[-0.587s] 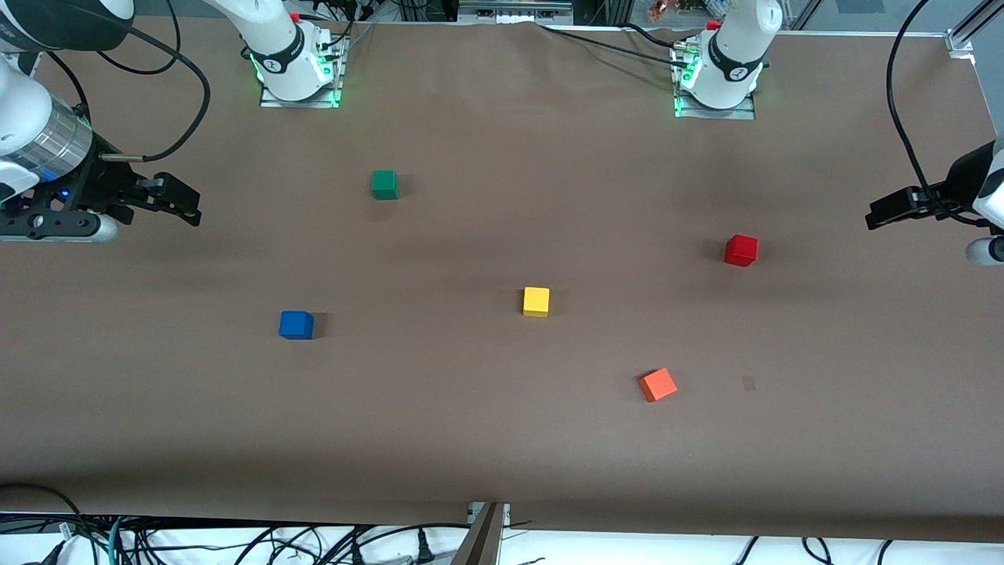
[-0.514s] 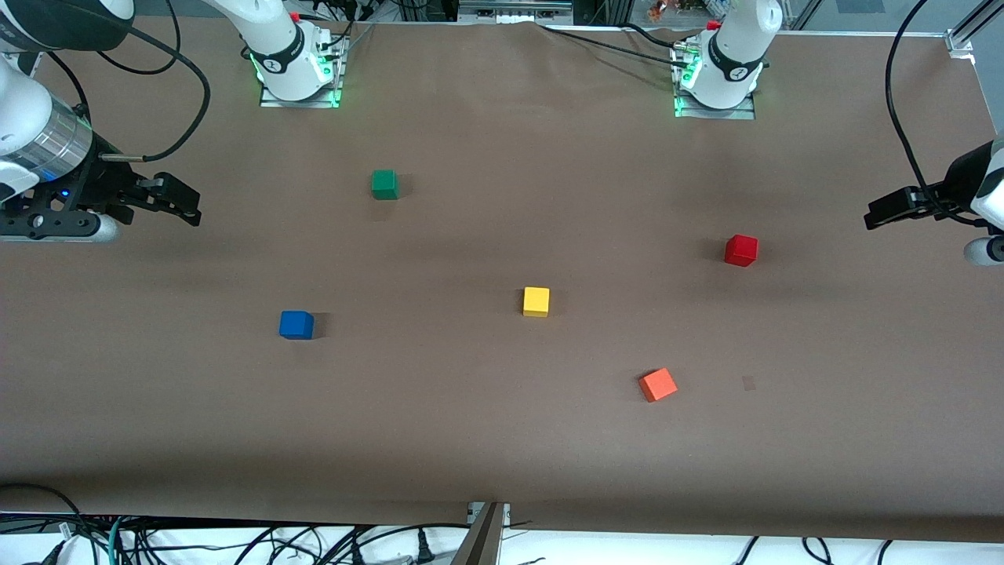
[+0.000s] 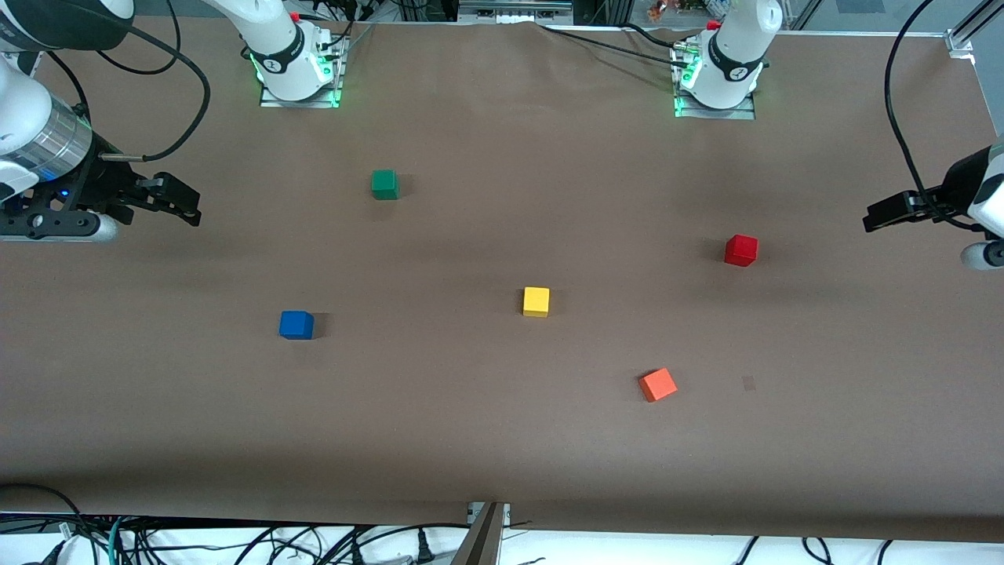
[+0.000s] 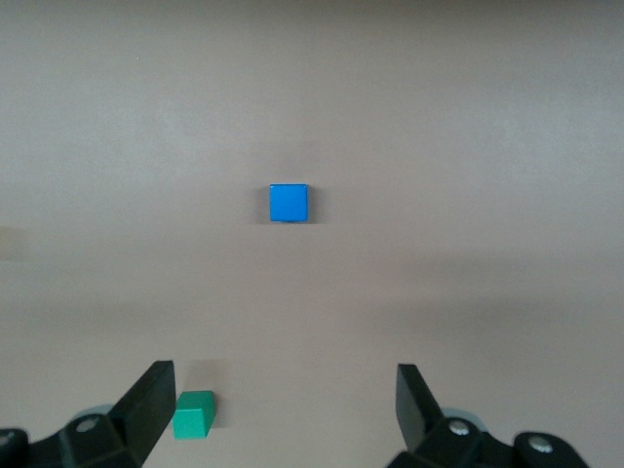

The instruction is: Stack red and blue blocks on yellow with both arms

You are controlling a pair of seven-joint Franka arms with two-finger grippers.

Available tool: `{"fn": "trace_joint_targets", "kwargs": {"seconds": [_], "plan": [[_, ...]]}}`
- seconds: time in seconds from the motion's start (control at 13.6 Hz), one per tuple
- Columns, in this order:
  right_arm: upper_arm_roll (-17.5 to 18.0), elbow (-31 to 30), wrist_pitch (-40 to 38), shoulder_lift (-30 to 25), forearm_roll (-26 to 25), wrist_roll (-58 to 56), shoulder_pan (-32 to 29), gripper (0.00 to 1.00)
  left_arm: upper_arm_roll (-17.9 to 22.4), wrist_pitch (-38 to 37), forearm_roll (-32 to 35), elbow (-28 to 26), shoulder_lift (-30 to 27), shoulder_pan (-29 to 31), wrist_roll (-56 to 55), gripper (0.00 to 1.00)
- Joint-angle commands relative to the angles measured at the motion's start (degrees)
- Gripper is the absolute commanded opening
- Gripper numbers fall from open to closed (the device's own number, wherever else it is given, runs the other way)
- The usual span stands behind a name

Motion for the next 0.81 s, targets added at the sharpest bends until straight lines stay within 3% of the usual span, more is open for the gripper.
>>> {"fn": "trace_joint_targets", "kwargs": {"seconds": [0.0, 0.29, 0.73], "plan": [[0.00, 0.23, -0.06, -0.63, -0.29, -0.69, 0.25, 1.00, 0.03, -0.33, -1.48, 0.23, 4.82, -0.19, 2.87, 1.00], [0.00, 0.40, 0.02, -0.63, -0.11, -0.52, 0.33, 1.00, -0.14, 5.18, -2.10, -3.27, 10.72, -2.64, 4.64, 1.00], [0.00, 0.41, 0.02, -0.63, -0.02, -0.61, 0.33, 1.00, -0.14, 27.67, -1.13, -22.68, 10.02, -3.62, 11.40, 1.00]]}}
